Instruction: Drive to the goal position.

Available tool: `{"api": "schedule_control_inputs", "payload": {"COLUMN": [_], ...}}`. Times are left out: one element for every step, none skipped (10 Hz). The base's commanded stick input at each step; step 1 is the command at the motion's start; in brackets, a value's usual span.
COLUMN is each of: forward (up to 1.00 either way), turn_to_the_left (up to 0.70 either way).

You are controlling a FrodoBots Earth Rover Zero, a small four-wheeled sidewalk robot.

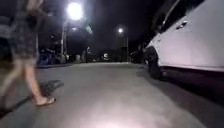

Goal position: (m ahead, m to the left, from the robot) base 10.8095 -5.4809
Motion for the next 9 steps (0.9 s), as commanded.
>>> {"api": "schedule_control_inputs", "payload": {"forward": [1.0,1.0,1.0,1.0,1.0,1.0,1.0,1.0,1.0], "turn_to_the_left": [-0.4,-0.35,-0.2,-0.09,0.0,0.0,0.0,0.0,0.0]}}
